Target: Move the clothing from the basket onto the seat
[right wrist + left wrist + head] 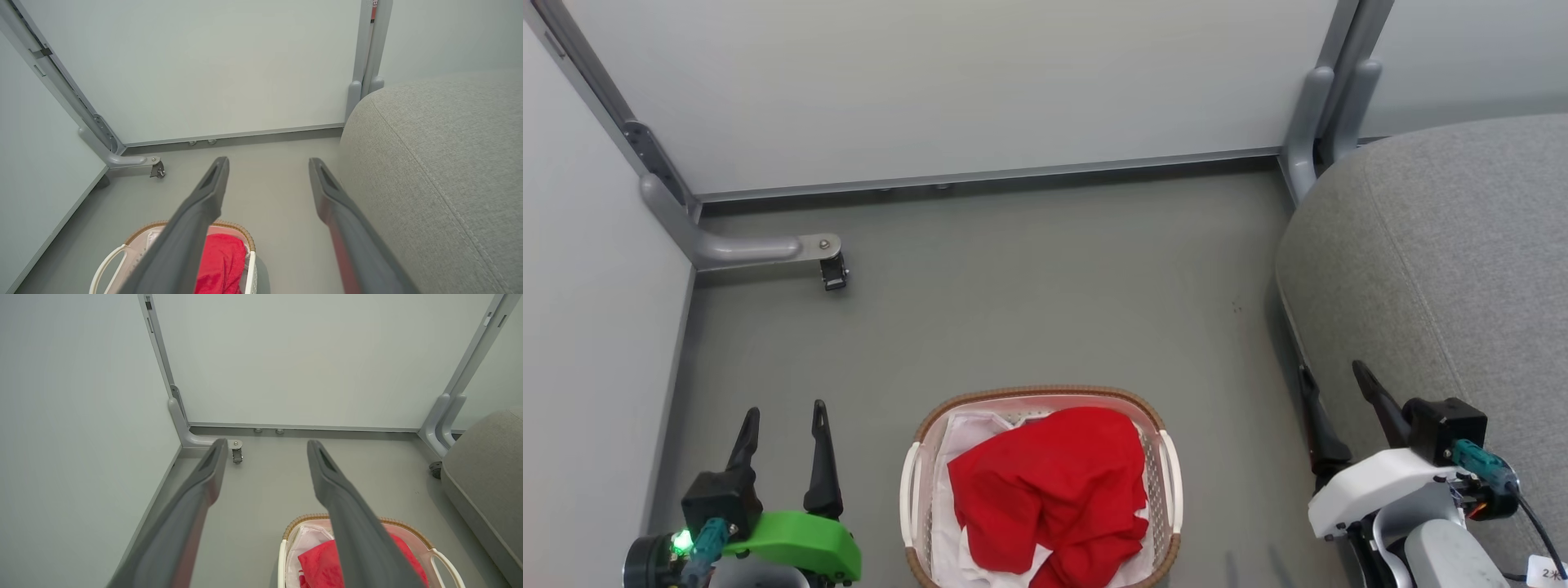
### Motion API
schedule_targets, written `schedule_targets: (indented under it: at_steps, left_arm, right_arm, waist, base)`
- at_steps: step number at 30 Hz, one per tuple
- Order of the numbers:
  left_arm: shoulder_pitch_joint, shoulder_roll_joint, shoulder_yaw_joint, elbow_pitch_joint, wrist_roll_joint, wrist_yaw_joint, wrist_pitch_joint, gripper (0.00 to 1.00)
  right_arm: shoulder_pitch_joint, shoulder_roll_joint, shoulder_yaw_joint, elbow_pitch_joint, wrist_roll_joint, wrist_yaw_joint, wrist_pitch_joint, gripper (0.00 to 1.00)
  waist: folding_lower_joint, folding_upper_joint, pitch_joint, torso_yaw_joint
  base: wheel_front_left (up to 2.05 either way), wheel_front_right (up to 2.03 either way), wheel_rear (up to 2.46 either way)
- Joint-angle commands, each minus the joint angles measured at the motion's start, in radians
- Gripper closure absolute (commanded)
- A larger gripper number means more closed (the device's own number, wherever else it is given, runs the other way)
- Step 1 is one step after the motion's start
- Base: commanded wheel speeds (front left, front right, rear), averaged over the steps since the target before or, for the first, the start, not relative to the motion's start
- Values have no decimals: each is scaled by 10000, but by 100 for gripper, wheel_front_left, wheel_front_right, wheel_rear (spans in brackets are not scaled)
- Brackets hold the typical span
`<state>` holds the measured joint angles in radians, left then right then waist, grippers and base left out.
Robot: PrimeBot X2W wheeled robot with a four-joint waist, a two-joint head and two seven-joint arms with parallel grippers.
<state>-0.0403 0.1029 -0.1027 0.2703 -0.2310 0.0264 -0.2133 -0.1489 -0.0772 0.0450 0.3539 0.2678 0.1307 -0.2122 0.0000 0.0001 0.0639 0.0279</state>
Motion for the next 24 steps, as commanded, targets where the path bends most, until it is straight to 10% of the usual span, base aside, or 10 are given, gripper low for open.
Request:
schedule_targets:
  at_steps: [1, 24]
  left_arm:
    - [137, -19, 2, -70, 288, -14, -95, 0]
    - [-1390, -408, -837, 924, 2074, -589, -514, 0]
  right_arm:
    - [110, -2, -64, -112, -240, 0, -106, 0]
    - [-1213, 15, 134, -441, -1912, -1, -533, 0]
  waist:
    - [0, -1, -5, 5]
    - [0, -1, 2895, -253]
  base:
    - [0, 0, 0]
    - [0, 0, 0]
